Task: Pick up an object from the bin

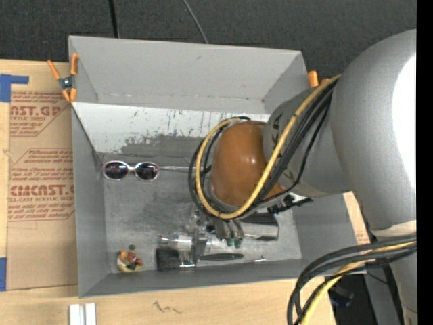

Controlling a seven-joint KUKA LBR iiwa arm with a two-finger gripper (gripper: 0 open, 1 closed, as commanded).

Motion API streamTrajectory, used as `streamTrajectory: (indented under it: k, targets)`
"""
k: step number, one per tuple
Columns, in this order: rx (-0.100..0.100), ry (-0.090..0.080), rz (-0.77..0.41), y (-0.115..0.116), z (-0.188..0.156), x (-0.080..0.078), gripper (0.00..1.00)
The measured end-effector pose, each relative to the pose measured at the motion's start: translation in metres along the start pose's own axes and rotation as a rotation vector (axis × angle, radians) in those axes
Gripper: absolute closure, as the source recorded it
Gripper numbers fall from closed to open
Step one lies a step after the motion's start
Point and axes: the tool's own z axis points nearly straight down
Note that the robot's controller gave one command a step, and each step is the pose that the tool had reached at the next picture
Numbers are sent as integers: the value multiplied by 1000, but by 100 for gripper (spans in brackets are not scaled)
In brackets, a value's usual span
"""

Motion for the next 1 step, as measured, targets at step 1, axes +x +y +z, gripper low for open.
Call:
streamTrajectory:
  k: [1]
  targets:
    - [1, 4, 0, 0, -9, 1, 100]
